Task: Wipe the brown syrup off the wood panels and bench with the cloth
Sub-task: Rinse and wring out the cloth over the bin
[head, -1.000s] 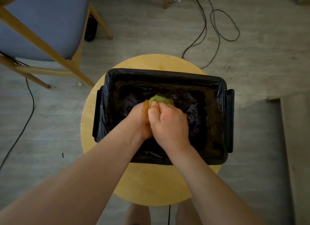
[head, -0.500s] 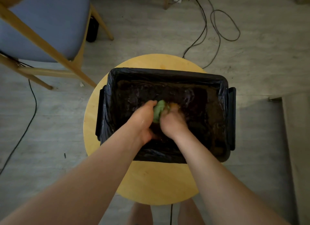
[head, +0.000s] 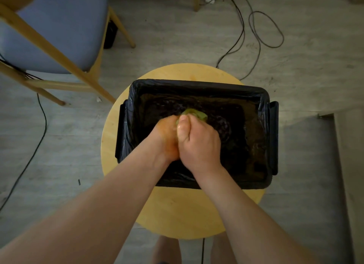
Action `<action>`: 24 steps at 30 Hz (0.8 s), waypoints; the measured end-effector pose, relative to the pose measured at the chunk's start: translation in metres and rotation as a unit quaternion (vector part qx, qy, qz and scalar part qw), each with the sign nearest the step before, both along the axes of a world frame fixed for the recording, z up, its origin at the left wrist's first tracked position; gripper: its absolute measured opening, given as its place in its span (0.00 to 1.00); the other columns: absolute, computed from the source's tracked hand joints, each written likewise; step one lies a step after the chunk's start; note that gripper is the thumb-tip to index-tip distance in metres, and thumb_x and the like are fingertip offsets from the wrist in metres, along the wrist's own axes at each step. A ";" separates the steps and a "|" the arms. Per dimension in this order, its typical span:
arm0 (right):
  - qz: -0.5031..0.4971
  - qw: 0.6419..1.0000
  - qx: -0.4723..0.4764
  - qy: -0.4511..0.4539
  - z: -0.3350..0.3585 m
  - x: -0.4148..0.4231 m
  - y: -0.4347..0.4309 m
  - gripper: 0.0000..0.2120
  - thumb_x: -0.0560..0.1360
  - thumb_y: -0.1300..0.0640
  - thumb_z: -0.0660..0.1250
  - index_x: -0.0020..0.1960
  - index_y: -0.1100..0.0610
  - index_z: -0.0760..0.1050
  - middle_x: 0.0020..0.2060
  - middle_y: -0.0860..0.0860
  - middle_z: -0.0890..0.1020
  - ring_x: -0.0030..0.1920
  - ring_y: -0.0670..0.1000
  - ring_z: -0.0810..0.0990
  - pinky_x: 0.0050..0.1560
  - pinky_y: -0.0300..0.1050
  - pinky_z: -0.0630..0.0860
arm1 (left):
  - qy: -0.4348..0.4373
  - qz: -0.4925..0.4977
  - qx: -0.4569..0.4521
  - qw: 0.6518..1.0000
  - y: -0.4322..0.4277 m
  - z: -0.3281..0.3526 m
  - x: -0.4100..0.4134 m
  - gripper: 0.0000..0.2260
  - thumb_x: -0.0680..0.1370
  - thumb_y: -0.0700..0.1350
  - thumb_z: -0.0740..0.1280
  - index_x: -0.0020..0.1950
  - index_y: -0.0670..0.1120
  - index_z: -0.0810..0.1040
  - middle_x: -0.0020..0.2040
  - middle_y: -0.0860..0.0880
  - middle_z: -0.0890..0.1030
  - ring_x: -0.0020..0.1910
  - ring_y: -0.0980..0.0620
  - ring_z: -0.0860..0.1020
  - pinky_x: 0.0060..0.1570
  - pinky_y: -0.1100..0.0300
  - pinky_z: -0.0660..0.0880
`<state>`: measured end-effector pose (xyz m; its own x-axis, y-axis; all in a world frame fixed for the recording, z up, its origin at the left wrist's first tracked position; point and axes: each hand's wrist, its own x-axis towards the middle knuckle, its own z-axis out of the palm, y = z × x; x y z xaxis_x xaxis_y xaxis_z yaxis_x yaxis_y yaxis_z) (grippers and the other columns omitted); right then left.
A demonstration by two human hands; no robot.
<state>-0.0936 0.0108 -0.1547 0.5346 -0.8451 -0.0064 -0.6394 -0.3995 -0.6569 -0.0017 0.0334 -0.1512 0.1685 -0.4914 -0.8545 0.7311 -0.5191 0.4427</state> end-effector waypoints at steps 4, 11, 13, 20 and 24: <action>-0.038 0.988 0.002 0.151 -0.021 -0.006 -0.034 0.24 0.85 0.45 0.46 0.50 0.56 0.76 0.43 0.56 0.83 0.41 0.61 0.82 0.36 0.52 0.75 | -0.029 0.039 0.003 0.999 -0.002 0.002 -0.007 0.13 0.83 0.33 0.57 0.57 0.36 0.81 0.51 0.36 0.84 0.46 0.46 0.86 0.47 0.55 0.83; -0.183 0.885 0.347 0.251 -0.034 -0.008 -0.046 0.27 0.87 0.42 0.45 0.82 0.53 0.49 0.79 0.62 0.51 0.77 0.66 0.61 0.73 0.60 0.66 | -0.034 0.031 0.110 0.993 -0.007 0.002 -0.006 0.14 0.81 0.54 0.66 0.63 0.50 0.80 0.56 0.44 0.86 0.54 0.40 0.84 0.56 0.34 0.79; -0.162 0.863 0.430 0.211 -0.026 0.000 -0.037 0.30 0.87 0.42 0.44 0.83 0.57 0.51 0.80 0.63 0.56 0.79 0.63 0.61 0.75 0.55 0.61 | 0.000 0.025 0.115 0.993 -0.011 -0.004 -0.011 0.17 0.82 0.57 0.64 0.64 0.48 0.81 0.54 0.43 0.87 0.54 0.41 0.84 0.57 0.42 0.79; -0.038 0.977 0.210 0.020 0.020 -0.004 0.006 0.22 0.85 0.39 0.50 0.53 0.50 0.78 0.42 0.47 0.84 0.44 0.46 0.83 0.45 0.45 0.80 | -0.014 -0.059 0.092 0.994 -0.009 -0.004 -0.002 0.25 0.85 0.51 0.63 0.28 0.47 0.73 0.23 0.50 0.73 0.20 0.53 0.74 0.24 0.66 0.72; -0.020 0.995 0.093 -0.005 0.019 -0.010 0.006 0.23 0.84 0.43 0.47 0.38 0.49 0.73 0.30 0.45 0.77 0.33 0.46 0.79 0.34 0.46 0.76 | 0.015 -0.034 0.037 0.999 -0.009 0.000 -0.006 0.18 0.88 0.45 0.55 0.37 0.49 0.67 0.24 0.55 0.73 0.23 0.59 0.73 0.23 0.67 0.72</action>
